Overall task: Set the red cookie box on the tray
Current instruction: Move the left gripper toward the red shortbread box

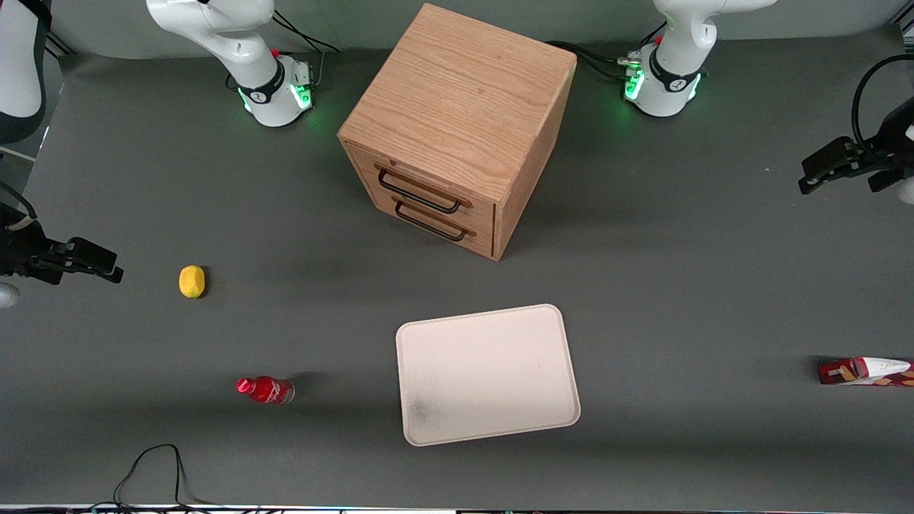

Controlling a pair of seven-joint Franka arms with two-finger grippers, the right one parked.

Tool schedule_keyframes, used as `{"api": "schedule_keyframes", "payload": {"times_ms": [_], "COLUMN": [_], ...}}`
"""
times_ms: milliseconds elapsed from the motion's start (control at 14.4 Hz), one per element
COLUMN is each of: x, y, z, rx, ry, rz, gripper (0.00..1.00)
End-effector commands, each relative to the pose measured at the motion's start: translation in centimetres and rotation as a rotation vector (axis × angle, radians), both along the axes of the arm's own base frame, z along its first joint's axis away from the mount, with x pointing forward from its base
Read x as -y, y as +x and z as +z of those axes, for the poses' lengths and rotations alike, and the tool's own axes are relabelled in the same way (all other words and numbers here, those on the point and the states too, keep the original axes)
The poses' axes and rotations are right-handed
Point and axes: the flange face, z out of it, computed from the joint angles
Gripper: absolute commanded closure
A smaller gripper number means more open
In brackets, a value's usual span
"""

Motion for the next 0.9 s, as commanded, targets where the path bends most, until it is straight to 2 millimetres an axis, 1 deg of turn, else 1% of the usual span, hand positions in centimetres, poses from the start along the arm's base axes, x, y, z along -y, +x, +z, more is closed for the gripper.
{"api": "schedule_keyframes", "payload": {"times_ms": [0,625,834], "x": [0.06,-0.42,-0.67], "y": [-0.18,-0.05,0.48], "z": [0.29,0.15,-0.44], "rx": [-0.014,-0.014,-0.017], "ry": [0.016,0.014,0.012], "rz": [-0.02,-0.01,-0.017], "gripper": [0.0,0.0,0.0]}}
